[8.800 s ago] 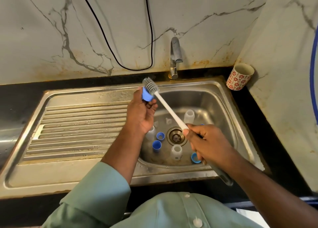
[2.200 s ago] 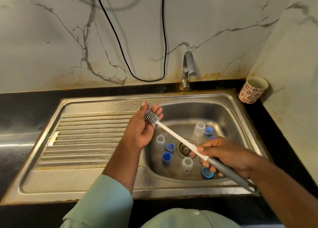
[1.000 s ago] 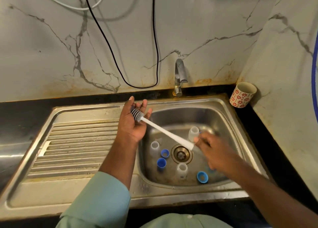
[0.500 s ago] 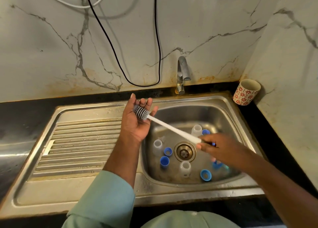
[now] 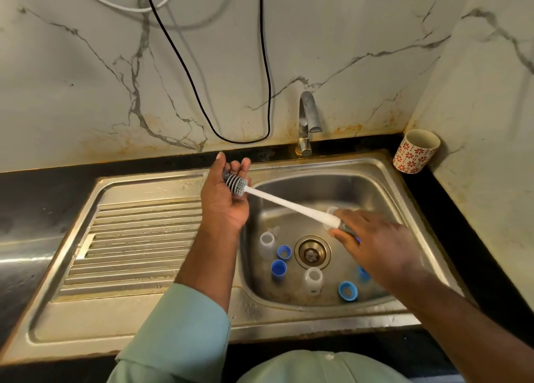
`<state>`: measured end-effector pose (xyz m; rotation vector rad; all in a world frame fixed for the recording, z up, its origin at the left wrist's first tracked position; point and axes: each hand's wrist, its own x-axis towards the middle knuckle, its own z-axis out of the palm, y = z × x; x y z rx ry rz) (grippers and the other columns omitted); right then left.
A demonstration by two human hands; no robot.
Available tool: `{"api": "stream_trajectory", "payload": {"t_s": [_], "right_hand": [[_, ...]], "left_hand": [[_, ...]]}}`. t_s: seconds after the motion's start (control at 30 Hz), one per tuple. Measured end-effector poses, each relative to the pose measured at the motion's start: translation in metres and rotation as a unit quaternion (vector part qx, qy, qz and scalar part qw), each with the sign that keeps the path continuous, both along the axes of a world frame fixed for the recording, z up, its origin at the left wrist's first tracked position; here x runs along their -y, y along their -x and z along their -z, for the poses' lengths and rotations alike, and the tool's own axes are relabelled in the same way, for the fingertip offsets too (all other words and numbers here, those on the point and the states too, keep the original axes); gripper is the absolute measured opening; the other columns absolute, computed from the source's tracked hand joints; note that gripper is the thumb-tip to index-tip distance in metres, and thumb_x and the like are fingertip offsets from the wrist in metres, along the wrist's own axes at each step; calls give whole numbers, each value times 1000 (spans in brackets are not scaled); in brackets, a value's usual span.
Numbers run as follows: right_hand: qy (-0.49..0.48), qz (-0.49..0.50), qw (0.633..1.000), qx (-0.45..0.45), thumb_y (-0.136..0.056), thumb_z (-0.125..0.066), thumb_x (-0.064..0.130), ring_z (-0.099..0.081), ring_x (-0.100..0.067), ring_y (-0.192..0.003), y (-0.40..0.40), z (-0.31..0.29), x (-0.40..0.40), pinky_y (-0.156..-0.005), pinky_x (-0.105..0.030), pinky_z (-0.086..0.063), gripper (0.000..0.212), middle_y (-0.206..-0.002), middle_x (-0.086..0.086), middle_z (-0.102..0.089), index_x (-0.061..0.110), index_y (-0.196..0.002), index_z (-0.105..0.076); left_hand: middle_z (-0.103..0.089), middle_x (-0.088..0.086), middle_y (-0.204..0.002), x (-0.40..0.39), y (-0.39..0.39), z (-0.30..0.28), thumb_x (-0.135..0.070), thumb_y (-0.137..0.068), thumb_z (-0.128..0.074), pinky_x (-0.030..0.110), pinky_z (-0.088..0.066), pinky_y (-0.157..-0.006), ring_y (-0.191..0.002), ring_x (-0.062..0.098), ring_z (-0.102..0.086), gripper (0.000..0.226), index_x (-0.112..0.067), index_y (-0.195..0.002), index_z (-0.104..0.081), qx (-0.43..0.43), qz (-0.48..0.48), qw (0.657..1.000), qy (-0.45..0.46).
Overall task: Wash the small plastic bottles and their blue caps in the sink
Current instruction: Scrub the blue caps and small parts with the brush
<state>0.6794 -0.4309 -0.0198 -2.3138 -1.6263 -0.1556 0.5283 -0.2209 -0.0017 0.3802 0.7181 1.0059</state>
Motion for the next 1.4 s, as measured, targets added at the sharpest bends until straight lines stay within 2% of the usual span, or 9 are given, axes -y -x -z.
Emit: {"api": "stream_trajectory", "payload": {"t_s": [0.1,0.17,0.27,0.37,0.47,0.6,0.73,0.83,1.4], "right_hand": [[-95,-38,993,61,-86,-67,35,-63,-16,-69,-5,5,1,-53,-27,-49,24,-82,3,-67,18,-102,-69],[-4,-7,985,-174,-91,-62,39,-58,-8,-60,2,-8,0,-50,-25,-49,21,-74,6,-64,22,-101,-68],[141,21,752,-644,-98,-51,38,-43,-10,-46,-3,-20,-2,-43,-22,-38,32,-61,-2,-53,12,-97,-69],[91,-47,950,-295,-96,-51,44,-53,-10,-56,-11,-11,-1,-51,-29,-47,31,-71,0,-61,19,-98,-69],[-9,-44,998,-40,-94,-51,46,-58,-8,-62,-4,4,-1,-51,-25,-50,34,-78,5,-65,20,-107,-69],[153,26,726,-670,-98,-52,38,-41,-10,-43,4,-6,-4,-41,-20,-37,38,-59,-4,-51,5,-98,-70],[75,-52,988,-127,-98,-42,50,-50,-6,-48,-6,4,4,-42,-24,-44,40,-65,5,-60,22,-106,-69],[6,-71,992,102,-100,-39,44,-55,-16,-49,-3,15,11,-38,-25,-42,45,-69,-1,-63,16,-122,-66],[54,-52,982,-171,-96,-30,55,-49,-2,-56,23,5,2,-56,-18,-41,45,-67,13,-53,35,-129,-53]], "left_hand": [[-63,-7,-65,1,-2,1,-30,-95,-62,39,-34,-111,-88,15,-72,21,-21,-77,-57,2,-2,1000,13],[-64,-8,-65,3,-3,-2,-30,-95,-62,40,-36,-110,-89,14,-72,21,-21,-77,-57,4,14,1000,5],[-64,-9,-63,6,-2,-9,-30,-92,-62,43,-38,-104,-86,13,-74,21,-22,-73,-57,20,56,998,-7],[-62,-6,-64,8,-2,-6,-28,-90,-65,44,-40,-106,-98,17,-70,19,-21,-74,-57,25,47,999,0],[-60,0,-69,9,-5,-1,-22,-93,-67,40,-47,-100,-114,28,-64,15,-16,-83,-57,-16,-7,1000,6],[-63,-2,-69,8,-3,-13,-25,-95,-63,39,-46,-99,-96,20,-72,16,-17,-82,-58,-22,34,999,-1],[-65,-6,-65,7,2,-12,-41,-100,-48,49,-29,-113,-84,19,-73,33,-23,-72,-54,55,36,994,82],[-69,-3,-69,8,2,-8,-43,-103,-34,53,-24,-115,-86,21,-72,35,-24,-84,-56,98,4,987,131],[-76,7,-85,20,-4,-10,-34,-105,-39,43,-56,-79,-71,19,-74,33,-13,-103,-64,91,3,989,116]]}}
